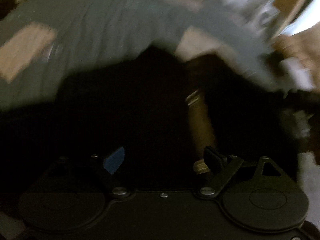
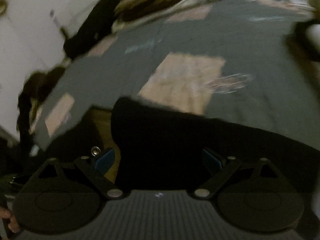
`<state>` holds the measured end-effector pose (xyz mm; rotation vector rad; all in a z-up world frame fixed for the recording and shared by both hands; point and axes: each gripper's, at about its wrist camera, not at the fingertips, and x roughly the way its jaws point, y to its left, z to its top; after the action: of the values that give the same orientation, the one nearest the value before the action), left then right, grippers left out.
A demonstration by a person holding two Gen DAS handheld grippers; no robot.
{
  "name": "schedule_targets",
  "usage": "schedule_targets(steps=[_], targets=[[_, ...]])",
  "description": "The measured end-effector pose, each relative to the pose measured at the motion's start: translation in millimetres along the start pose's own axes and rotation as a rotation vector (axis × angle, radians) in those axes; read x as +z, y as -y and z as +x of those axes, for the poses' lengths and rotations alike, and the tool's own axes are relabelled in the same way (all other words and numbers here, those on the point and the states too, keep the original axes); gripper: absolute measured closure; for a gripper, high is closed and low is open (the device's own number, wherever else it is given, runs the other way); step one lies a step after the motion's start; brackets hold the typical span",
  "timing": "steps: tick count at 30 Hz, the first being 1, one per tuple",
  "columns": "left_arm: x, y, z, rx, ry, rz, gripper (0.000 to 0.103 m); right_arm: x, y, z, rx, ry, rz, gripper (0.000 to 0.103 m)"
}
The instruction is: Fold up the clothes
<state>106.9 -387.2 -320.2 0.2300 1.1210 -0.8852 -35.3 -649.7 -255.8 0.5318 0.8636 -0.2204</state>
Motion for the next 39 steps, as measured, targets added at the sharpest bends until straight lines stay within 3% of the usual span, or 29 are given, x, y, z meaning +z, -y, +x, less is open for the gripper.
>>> schedule_targets(steps=[2,4,5,8,9,12,17,21,26,30,34,39], targets=[[-5.9,-8.7,28.3,0.036,-0.051,-0.019,0.018,5.6,0.5,40.6,-0.072,-0.059,0.001,0.01],[-8.0,-6.0,31.8,0.03,-0.036,0.0,0.005,4.7,7.6,65.6,-0.109,-0.097,0.028,0.009],[-8.5,-4.3,32.6,0.03,-0.031,0.012,0.005,1.9,7.7,70.9,-0.117,-0.1,0.026,0.004],[-5.7,-0.2,13.2,0.009,-0.006,0.033,0.011,1.4,-4.3,63.1,-0.107,-0.068,0.006,0.002],[-5.1,0.1,3.2,-0.005,0.011,0.035,0.017,2.3,-9.5,54.1,-0.084,-0.049,0.004,0.003],[-5.0,-6.8,-42.1,-0.047,0.096,0.02,0.018,-0.6,-36.8,23.2,-0.008,0.011,-0.034,0.003],[-11.4,-19.9,-87.4,0.041,0.128,0.048,0.017,-4.6,-95.3,1.2,0.143,0.046,-0.1,0.003],[-8.0,-32.6,-92.8,0.176,0.079,0.072,0.017,-3.9,-155.6,31.5,0.25,-0.023,-0.199,0.003],[3.1,-46.5,-107.6,0.254,0.055,0.091,0.017,-6.8,-173.1,104.9,0.131,-0.161,-0.224,0.004],[1.7,-59.1,-121.4,0.314,0.049,0.137,0.016,-9.8,-167.8,113.6,0.11,-0.172,-0.181,0.004],[-5.5,-97.9,-150.9,0.309,0.081,0.033,0.014,-7.6,-169.3,86.9,0.148,-0.12,-0.118,0.004],[-25.0,-164.1,-168.6,0.239,0.092,-0.137,0.014,-20.5,-163.6,45.5,0.148,-0.067,-0.085,0.004]])
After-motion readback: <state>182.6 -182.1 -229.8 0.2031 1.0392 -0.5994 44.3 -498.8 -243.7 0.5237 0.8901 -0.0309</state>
